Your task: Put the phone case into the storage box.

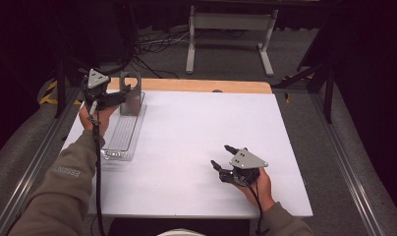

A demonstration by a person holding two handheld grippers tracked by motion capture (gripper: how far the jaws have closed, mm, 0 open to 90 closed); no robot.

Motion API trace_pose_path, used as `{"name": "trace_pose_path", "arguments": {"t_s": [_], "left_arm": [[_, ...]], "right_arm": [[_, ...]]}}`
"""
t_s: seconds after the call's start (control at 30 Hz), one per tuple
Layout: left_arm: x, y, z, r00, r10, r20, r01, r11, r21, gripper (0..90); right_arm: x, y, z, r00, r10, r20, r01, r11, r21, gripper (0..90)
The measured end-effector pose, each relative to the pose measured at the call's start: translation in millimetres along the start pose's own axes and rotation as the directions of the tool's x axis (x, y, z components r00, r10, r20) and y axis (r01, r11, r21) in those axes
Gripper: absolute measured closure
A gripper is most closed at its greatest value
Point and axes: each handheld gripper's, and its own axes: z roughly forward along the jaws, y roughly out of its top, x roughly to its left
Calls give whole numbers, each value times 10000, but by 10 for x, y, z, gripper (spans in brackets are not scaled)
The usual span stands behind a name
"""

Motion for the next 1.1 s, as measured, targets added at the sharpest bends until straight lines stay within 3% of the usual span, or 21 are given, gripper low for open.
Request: {"name": "trace_pose_path", "arguments": {"t_s": [0.3,0.63,0.93,1.1], "left_arm": [[-48,-49,-88,9984,-28,559,47,9994,-343,162],[-146,-77,-187,9948,458,905,-408,9976,-558,125],[-291,-115,-316,9891,869,1191,-767,9932,-874,108],[-354,-135,-378,9858,915,1410,-764,9911,-1086,105]], "right_arm": [[-45,17,-47,9998,53,171,-50,9999,-138,321],[-77,19,-65,9995,109,301,-105,9998,-147,316],[-68,30,-95,9998,163,-74,-165,9995,-251,376],[-52,34,-115,9998,105,-184,-110,9994,-318,396]]}}
